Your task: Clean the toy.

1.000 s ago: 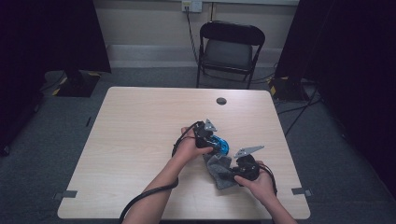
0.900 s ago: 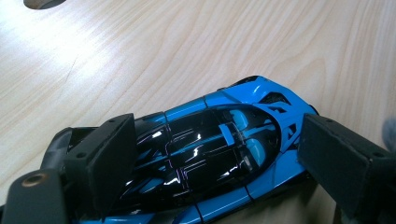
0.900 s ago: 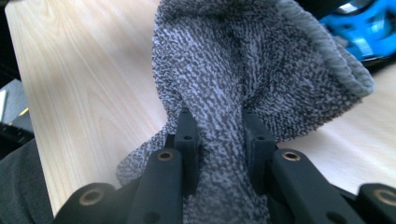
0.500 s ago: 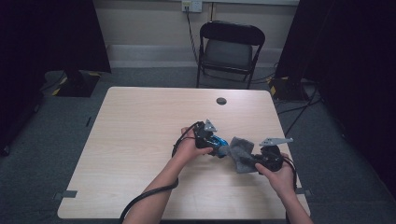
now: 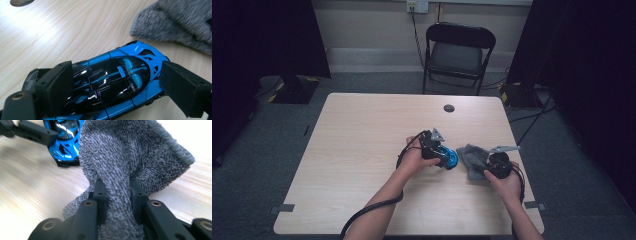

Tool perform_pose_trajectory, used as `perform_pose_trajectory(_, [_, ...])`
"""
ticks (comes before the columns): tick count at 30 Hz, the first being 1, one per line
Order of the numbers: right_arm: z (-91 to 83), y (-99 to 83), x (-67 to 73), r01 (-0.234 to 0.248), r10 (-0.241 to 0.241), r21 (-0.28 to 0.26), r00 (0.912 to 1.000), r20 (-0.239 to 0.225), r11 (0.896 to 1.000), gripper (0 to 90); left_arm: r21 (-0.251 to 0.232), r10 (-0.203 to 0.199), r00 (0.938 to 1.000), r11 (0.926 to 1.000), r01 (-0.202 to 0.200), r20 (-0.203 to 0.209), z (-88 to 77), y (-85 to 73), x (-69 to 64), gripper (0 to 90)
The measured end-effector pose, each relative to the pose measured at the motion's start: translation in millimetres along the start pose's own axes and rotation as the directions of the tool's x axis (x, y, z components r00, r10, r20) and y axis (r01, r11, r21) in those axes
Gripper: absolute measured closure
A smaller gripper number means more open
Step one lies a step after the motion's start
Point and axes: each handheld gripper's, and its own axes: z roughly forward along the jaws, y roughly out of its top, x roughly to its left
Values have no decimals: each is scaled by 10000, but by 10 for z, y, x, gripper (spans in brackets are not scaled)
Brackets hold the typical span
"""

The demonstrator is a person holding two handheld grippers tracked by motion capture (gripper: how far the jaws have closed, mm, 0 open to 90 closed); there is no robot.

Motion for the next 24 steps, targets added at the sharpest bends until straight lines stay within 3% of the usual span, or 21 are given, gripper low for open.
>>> perform_pose_trajectory(8, [90,27,83,540,-541,449,9985,-7,9975,723,-30,-28,10000,10000,28,6,3,0,-7,121])
perform_pose_trajectory(24, [75,-14,316,1181,-1028,1091,9853,-1364,9870,723,-17,-40,10000,10000,40,-10,4,2,-10,121])
